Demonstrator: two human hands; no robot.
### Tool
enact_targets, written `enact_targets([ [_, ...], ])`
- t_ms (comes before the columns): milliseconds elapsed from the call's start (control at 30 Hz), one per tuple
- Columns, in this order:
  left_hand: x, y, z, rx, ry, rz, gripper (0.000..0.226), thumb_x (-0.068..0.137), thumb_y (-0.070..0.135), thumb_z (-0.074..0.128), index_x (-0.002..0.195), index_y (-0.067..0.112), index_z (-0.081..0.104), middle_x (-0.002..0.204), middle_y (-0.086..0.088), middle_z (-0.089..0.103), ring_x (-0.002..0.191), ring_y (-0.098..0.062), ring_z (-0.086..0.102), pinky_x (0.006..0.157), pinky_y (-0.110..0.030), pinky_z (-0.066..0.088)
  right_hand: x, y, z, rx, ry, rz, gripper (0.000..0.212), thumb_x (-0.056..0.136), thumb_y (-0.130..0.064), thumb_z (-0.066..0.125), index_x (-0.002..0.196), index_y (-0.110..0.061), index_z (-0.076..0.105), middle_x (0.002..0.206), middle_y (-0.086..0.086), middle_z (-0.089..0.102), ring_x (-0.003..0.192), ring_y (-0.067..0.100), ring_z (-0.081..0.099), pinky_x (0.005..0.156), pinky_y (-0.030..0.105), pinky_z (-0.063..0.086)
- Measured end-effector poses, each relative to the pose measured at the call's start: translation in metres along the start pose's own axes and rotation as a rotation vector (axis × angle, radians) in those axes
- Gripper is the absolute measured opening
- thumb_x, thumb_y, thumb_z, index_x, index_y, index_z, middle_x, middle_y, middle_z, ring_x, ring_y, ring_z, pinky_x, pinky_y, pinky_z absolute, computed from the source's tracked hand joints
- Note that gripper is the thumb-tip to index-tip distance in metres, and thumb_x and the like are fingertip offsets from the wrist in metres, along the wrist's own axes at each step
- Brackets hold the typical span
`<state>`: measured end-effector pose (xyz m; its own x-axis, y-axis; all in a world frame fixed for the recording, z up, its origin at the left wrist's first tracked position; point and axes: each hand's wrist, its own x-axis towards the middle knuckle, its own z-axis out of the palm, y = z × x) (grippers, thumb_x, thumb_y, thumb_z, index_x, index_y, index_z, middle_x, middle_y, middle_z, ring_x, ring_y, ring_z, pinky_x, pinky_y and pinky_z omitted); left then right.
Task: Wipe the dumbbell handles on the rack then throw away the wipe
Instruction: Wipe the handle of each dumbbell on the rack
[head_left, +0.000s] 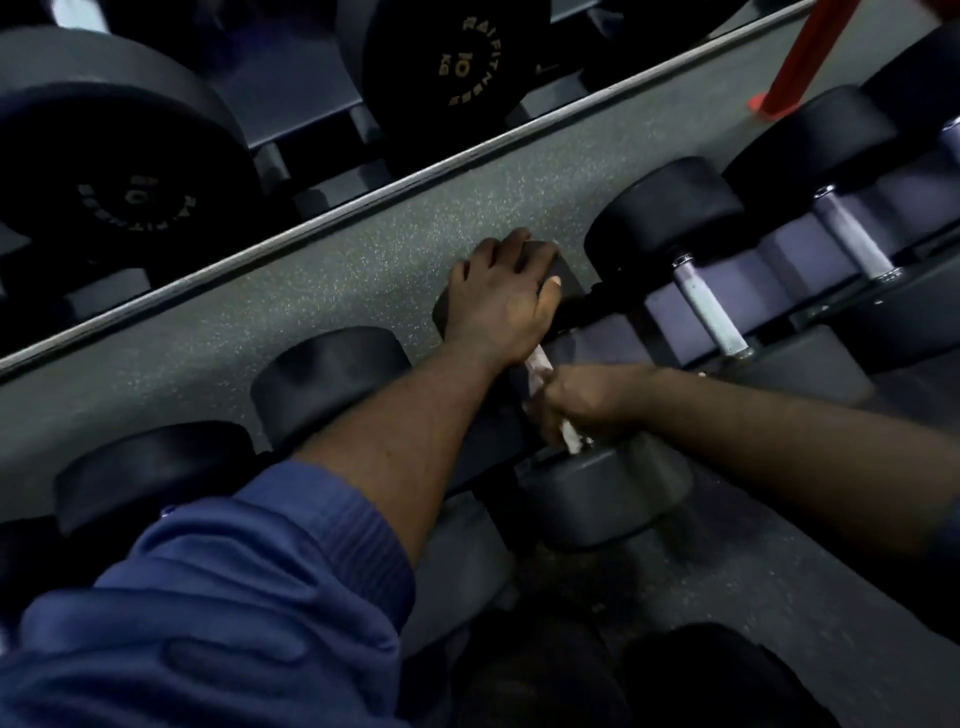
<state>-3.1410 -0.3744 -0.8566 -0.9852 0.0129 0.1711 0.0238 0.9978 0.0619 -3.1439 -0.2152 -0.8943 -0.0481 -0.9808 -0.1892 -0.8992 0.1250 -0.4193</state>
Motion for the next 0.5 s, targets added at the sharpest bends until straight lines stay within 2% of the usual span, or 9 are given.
enact_targets([
  [67,-0.006,0.004,0.002,0.015,-0.014,-0.021,0.053,0.105,0.054,0.026,0.155,0.040,0.034,0.168,0.002,0.025,0.150,-0.033,0.026,0.114,-0.059,0.028,-0.005,-0.005,0.003,0.048,-0.184,0.201,0.039,0.069,0.007,0.059,0.093,-0.017,0.080,0.099,0.002,0.077,0.096,0.023,0.071,0.091,0.031,0.053],
  [100,-0.008,0.006,0.001,0.018,-0.040,-0.023,0.053,0.106,0.054,0.024,0.156,0.040,0.032,0.170,0.001,0.021,0.152,-0.035,0.022,0.115,-0.061,0.026,-0.010,-0.005,0.005,0.096,-0.160,0.280,0.043,0.067,0.005,0.059,0.093,-0.022,0.080,0.100,-0.003,0.077,0.094,0.017,0.071,0.088,0.030,0.055],
  [133,-0.007,0.008,-0.001,0.022,-0.068,-0.023,0.052,0.107,0.053,0.023,0.157,0.040,0.029,0.171,0.000,0.018,0.153,-0.036,0.019,0.115,-0.063,0.024,-0.015,-0.005,0.007,0.144,-0.081,0.340,0.043,0.066,0.003,0.060,0.091,-0.026,0.080,0.098,-0.007,0.077,0.091,0.011,0.071,0.085,0.027,0.055],
  [200,-0.004,0.007,-0.004,0.025,-0.107,-0.031,0.051,0.108,0.053,0.021,0.157,0.040,0.027,0.171,0.000,0.014,0.153,-0.037,0.016,0.116,-0.065,0.021,-0.024,-0.012,0.012,0.240,0.186,0.454,0.039,0.068,-0.001,0.066,0.089,-0.031,0.080,0.091,-0.015,0.077,0.085,-0.003,0.068,0.079,0.018,0.051],
  [267,-0.002,0.007,-0.007,0.015,-0.139,-0.028,0.051,0.108,0.054,0.020,0.157,0.041,0.025,0.171,0.000,0.011,0.153,-0.038,0.015,0.117,-0.066,0.020,-0.032,-0.019,0.021,0.406,0.469,0.599,0.041,0.070,0.005,0.065,0.085,-0.030,0.081,0.080,-0.018,0.075,0.079,-0.008,0.067,0.075,0.014,0.049],
  [333,-0.001,0.007,-0.008,0.010,-0.160,-0.032,0.051,0.108,0.054,0.020,0.156,0.042,0.024,0.171,0.000,0.010,0.153,-0.038,0.014,0.117,-0.066,0.019,-0.037,-0.018,0.024,0.682,0.584,0.708,0.046,0.072,0.014,0.054,0.080,-0.022,0.080,0.075,-0.006,0.077,0.072,0.005,0.071,0.069,0.024,0.054],
  [433,0.000,0.008,-0.010,0.024,-0.178,-0.037,0.051,0.107,0.055,0.020,0.157,0.042,0.024,0.171,0.001,0.010,0.153,-0.038,0.015,0.117,-0.066,0.019,-0.039,-0.012,0.022,1.006,0.548,0.746,0.039,0.073,0.023,0.047,0.082,-0.002,0.076,0.081,0.017,0.076,0.078,0.031,0.073,0.071,0.035,0.052],
  [500,0.001,0.009,-0.010,0.022,-0.176,-0.032,0.052,0.107,0.055,0.020,0.157,0.042,0.024,0.171,0.001,0.010,0.152,-0.038,0.016,0.117,-0.066,0.020,-0.041,-0.012,0.023,1.127,0.594,0.767,0.032,0.076,0.026,0.047,0.088,0.008,0.071,0.087,0.027,0.074,0.081,0.036,0.072,0.072,0.039,0.053],
])
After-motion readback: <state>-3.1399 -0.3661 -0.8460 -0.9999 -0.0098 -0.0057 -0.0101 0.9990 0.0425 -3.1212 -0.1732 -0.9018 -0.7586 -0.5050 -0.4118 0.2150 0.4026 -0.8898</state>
